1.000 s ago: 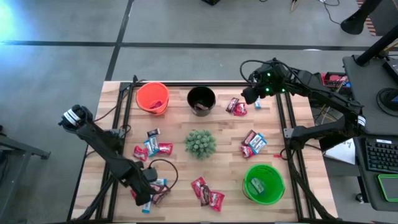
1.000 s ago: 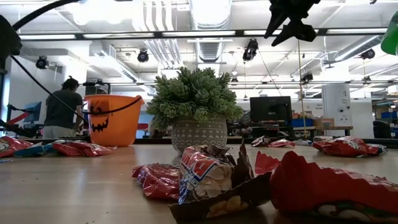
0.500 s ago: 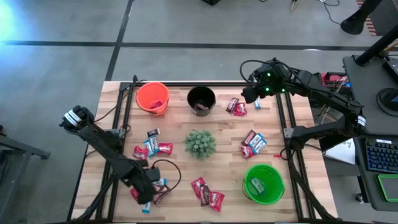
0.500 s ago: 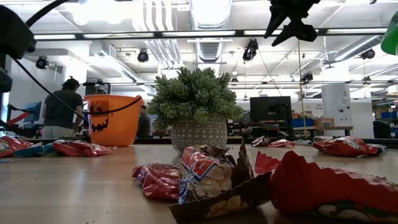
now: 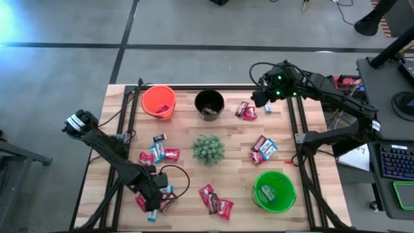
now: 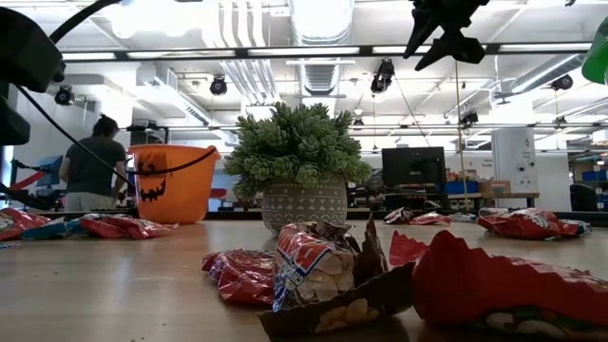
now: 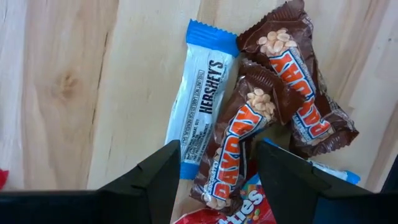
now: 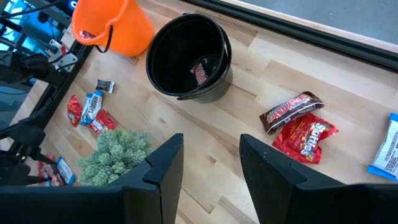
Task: Sort candy
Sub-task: Put the brown chocolate into the black bucket
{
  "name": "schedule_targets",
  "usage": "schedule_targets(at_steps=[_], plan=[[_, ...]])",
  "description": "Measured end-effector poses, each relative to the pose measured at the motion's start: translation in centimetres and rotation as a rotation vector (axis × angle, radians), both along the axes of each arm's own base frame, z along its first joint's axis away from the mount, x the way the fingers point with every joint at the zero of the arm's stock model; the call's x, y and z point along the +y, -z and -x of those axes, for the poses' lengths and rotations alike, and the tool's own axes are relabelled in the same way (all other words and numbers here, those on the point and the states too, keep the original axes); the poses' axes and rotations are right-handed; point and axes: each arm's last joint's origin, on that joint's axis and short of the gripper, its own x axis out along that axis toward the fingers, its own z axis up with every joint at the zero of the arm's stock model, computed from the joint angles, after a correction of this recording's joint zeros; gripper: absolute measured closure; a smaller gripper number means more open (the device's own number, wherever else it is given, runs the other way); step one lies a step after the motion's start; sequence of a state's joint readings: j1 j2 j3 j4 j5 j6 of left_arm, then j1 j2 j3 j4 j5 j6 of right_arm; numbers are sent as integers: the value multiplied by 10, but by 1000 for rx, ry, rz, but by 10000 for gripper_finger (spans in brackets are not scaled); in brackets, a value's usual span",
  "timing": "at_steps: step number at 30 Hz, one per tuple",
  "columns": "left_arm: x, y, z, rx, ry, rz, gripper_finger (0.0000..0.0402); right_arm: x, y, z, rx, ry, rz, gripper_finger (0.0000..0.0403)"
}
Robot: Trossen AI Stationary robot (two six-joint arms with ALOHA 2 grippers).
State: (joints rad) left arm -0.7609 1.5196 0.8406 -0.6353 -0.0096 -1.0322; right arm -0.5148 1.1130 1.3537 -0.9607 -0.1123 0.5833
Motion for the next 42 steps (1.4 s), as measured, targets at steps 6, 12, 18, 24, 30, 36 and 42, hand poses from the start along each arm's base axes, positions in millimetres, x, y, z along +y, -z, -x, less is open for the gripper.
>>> schedule_targets(at_steps=[6,12,18,24,30,36,42], plan=[[1,2,1,5,-1,-4,211,0,0,0,1,-2,2,255],[2,7,4,36,-23,17,211,0,0,0,2,-3,3,255],[4,10,5,46,-40,19,211,0,0,0,2,-5,4,255],[4,13,7,71,-36,44,221,0,0,0,3,-5,4,255],[5,15,7,73,-55,56,270,0,0,0,3,-5,5,255],[4,15,7,70,-64,71,340,0,0,0,2,-5,5,255],[2,14,4,47,-68,96,394,0,0,0,3,-7,6,255]])
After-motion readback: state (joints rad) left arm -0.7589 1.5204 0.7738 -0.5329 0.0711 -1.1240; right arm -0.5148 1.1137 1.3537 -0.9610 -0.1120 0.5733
